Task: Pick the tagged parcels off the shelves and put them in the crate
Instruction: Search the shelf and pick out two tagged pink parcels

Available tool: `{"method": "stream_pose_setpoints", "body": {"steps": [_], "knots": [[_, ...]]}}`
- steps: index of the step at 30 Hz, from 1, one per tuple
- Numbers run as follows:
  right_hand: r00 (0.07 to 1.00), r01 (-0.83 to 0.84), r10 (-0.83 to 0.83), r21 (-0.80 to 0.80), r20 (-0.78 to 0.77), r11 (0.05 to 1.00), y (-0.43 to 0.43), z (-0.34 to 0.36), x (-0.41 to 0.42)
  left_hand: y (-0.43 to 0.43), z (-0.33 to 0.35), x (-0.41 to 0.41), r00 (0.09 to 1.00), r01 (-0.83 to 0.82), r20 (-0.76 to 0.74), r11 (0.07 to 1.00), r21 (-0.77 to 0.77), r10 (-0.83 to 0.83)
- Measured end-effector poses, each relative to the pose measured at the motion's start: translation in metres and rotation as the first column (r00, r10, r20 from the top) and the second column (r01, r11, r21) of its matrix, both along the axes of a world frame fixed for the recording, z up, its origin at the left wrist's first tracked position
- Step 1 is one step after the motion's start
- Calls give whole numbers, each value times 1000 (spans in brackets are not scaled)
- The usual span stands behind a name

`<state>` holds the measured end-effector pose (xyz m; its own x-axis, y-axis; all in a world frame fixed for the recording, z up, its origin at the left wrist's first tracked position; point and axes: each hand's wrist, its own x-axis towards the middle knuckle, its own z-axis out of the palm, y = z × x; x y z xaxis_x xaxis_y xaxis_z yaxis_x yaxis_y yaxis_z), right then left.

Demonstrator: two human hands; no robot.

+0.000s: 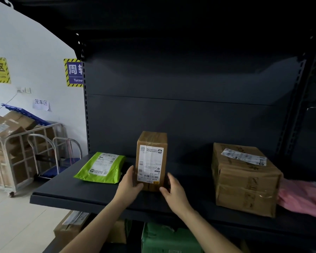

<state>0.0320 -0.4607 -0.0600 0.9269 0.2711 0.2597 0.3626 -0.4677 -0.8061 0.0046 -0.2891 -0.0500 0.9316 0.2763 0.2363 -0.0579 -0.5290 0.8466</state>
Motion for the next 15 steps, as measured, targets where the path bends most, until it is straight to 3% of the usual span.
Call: {"method": "stream_pose_setpoints", "body": {"steps": [3,8,15], "knots": [[997,71,-71,-66,2,995,-12,0,1,-7,6,-12,985,-142,118,983,113,128],[989,137,-127,-166,70,977,-40,3,-8,-35,6,-27,989,-50,145,946,322,3],[968,158,-86,-305,235,939,-102,17,-43,-88,10,-22,984,29,146,891,453,-107]]}}
